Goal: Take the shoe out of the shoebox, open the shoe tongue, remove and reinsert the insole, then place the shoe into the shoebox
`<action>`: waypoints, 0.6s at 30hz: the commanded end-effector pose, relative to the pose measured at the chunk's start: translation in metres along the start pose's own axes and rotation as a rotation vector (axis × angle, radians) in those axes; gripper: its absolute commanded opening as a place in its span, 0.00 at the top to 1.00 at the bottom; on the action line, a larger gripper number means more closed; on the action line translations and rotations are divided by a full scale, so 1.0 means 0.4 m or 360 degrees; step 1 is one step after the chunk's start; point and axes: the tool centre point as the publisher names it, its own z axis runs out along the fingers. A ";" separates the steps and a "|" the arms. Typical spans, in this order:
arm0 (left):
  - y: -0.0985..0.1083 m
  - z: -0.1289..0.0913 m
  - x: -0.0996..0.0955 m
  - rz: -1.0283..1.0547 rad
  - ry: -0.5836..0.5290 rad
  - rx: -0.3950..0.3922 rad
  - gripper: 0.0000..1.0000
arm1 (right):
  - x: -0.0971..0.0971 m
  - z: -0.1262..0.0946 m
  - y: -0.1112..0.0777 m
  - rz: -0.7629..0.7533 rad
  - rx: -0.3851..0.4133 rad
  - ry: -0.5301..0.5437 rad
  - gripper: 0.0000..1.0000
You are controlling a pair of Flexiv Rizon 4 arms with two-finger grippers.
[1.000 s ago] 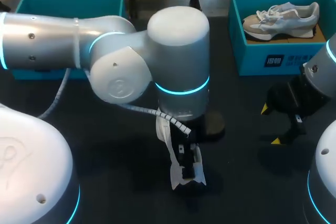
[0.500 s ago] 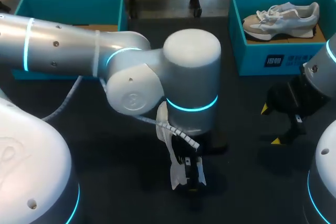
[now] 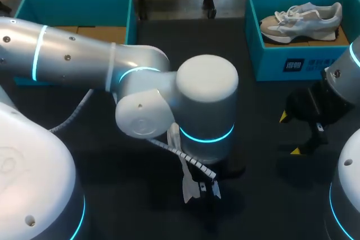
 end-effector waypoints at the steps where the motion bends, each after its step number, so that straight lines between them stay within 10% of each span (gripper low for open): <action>1: -0.007 0.014 0.011 -0.0010 -0.0027 0.0001 0.01 | 0.003 0.001 0.000 -0.0001 0.0003 -0.0003 0.00; 8: -0.010 0.024 0.003 -0.0027 -0.0013 -0.0004 0.22 | 0.003 0.001 0.000 -0.0001 0.0003 -0.0003 0.00; 13: -0.013 0.032 -0.001 -0.0063 -0.0040 -0.0025 1.00 | 0.003 0.001 0.000 -0.0001 0.0003 -0.0003 0.00; 18: -0.014 0.037 -0.011 -0.0082 -0.0028 -0.0042 1.00 | 0.003 0.001 0.000 -0.0001 0.0003 -0.0003 0.00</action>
